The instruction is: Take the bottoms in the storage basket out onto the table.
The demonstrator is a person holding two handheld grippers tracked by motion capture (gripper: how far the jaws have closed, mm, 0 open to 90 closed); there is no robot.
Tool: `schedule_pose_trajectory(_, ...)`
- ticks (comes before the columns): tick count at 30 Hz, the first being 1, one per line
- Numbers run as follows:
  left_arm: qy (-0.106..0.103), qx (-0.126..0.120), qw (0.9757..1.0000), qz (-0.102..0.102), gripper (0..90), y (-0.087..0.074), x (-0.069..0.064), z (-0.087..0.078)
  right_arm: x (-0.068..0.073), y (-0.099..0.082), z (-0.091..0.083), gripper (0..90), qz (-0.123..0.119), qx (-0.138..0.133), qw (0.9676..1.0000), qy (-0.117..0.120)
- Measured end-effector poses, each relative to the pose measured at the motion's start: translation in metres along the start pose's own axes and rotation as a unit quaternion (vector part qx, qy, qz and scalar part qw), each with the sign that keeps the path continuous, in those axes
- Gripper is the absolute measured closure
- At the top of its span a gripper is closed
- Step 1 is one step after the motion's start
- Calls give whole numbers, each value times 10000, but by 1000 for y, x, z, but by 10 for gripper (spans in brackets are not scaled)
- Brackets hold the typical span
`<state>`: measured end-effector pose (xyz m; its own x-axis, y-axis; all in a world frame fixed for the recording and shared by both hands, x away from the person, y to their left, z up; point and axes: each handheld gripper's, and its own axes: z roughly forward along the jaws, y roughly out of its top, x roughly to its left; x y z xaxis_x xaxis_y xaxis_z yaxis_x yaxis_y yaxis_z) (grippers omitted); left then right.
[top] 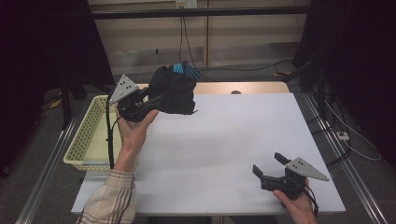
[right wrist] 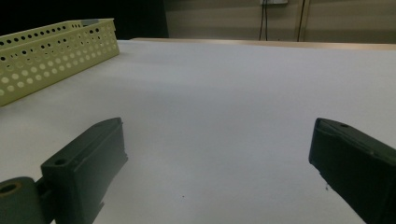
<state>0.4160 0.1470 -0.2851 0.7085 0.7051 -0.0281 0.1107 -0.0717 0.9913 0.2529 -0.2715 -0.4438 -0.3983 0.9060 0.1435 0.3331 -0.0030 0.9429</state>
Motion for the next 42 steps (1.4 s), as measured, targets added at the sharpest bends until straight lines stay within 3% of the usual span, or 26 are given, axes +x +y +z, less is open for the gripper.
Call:
schedule_pose_trajectory(14,-169,170,9997,-16,582,-8,-14,17,0,0,0,37,-7,2,10000,8)
schedule_pose_trajectory(21,-219,350,9991,73,581,-14,-21,26,0,0,0,37,-3,11,10000,15)
schedule_pose_trajectory(42,-407,767,9961,181,579,-31,-36,49,0,0,0,38,-7,6,10000,29)
